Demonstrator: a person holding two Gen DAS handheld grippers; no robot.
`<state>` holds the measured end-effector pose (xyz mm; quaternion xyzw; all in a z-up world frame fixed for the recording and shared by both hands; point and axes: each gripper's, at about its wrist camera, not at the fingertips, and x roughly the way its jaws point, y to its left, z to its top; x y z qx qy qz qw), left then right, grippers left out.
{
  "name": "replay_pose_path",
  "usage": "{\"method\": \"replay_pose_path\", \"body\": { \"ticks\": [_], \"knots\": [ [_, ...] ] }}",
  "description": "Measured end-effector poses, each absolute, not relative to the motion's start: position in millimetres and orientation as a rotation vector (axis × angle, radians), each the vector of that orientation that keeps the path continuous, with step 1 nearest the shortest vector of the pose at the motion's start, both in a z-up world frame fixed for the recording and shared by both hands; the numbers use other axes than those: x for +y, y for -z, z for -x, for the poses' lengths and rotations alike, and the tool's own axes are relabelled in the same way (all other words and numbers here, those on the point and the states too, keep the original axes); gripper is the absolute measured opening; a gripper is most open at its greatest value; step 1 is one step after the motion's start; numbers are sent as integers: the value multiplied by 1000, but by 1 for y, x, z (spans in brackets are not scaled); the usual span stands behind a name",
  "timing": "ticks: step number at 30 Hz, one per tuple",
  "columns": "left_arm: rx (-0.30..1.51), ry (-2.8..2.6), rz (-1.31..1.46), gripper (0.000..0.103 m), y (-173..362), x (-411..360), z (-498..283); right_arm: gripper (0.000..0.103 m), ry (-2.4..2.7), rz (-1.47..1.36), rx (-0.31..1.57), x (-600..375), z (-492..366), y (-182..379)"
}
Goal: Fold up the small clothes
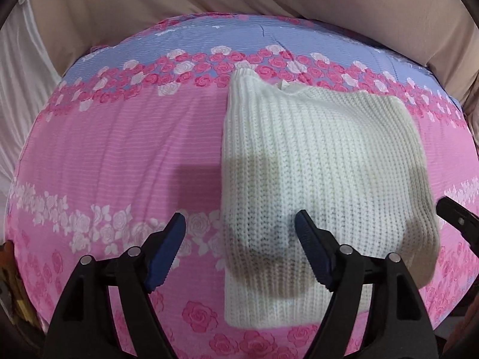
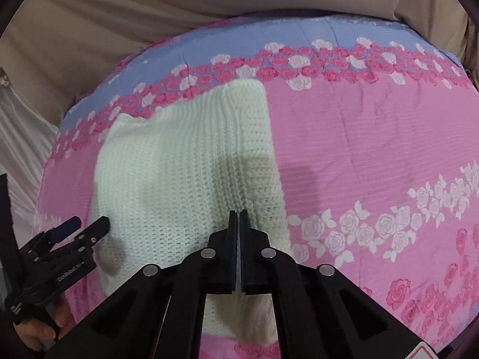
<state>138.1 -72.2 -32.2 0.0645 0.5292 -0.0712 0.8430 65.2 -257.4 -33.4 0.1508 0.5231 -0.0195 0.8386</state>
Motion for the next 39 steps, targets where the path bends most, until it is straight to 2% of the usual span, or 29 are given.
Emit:
{"method": "replay_pose_path", "body": {
  "ticks": [6,9,12,18,22,26,29,32,36,39],
  "knots": [
    [1093,157,-142,73,19,-78,-118,3,34,-327,1072,-246,-27,18],
    [1077,137,-181,73,20,-83,-117,3,39,-277,1093,-241,-41,29],
    [1078,120,-187,73,19,-85,-114,0,55,-214,1190,-246,-69,66],
    [1077,96,-182,73,16,-88,-105,1,32,-309,1096,-256,-46,27],
    [1078,89,-191,73,16,-92,-96,0,60,-186,1219,-249,-51,75],
    [1077,57,-186,73,18,-82,-91,0,36,-286,1154,-252,-39,46],
    [1085,19,-150,73,20,-72,-100,1,14,-285,1073,-252,-37,21],
    [1044,-3,-153,73,15,-64,-127,2,25,-272,1056,-253,-58,16],
    [1078,-14,-183,73,30,-63,-170,2,49,-262,1046,-256,-94,17],
    [1114,-18,-213,80,57,-65,-192,0,60,-254,1114,-258,-122,40]
  ]
}}
